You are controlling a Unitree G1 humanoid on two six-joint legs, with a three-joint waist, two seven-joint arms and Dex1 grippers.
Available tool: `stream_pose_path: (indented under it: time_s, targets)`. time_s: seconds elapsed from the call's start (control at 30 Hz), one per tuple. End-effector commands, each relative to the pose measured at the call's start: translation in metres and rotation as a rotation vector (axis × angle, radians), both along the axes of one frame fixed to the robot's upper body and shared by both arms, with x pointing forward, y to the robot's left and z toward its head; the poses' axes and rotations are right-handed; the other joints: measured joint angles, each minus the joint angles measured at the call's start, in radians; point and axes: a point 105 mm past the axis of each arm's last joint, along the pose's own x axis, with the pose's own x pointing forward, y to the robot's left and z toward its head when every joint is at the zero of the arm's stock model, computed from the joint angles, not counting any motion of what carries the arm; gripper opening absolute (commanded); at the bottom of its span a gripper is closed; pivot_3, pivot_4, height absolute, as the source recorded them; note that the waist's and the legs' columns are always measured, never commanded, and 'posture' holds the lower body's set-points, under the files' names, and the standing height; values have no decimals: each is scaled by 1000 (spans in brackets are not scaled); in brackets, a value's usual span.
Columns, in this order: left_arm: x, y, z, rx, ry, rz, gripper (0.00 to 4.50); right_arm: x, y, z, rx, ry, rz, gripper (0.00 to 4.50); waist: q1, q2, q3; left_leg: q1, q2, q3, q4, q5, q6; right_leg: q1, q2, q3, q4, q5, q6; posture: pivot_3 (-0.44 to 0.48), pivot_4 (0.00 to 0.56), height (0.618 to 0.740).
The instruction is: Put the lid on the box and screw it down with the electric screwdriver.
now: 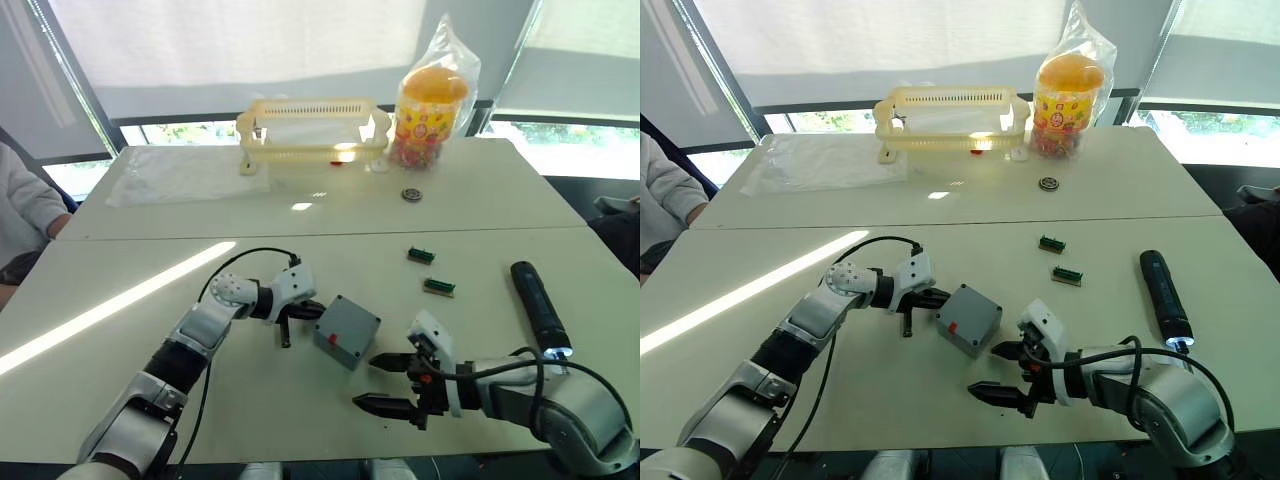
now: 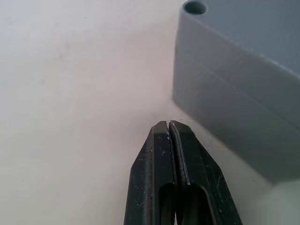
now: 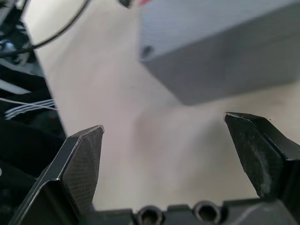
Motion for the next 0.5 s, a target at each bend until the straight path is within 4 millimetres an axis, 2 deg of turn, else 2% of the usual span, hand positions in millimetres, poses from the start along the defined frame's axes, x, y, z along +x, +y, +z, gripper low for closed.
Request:
stream_pose_path:
  time_s: [0.03,0.27,0.37,0.5]
  targets:
    - [-12,23,10,0,10,28,0,14,-17,13,-47,-110,-1,4478,-2,0,0,0,0,0,0,0,0,0,0,0,1,0,0,0,150,740]
    - [-63,37,5,37,140,-46,0,36,-20,6,-78,-178,59,4478,5,0,0,1,1,0,-1,0,0,0,0,0,2,0,0,0,150,740]
    - [-72,31,4,27,152,-49,0,46,-16,1,-86,-209,108,4478,5,0,0,1,0,0,0,0,0,1,0,0,1,0,0,0,150,740]
    - [-72,23,3,16,146,-44,0,52,-10,0,-71,-226,154,4478,4,0,0,1,0,0,1,0,0,1,0,0,1,0,0,0,150,740]
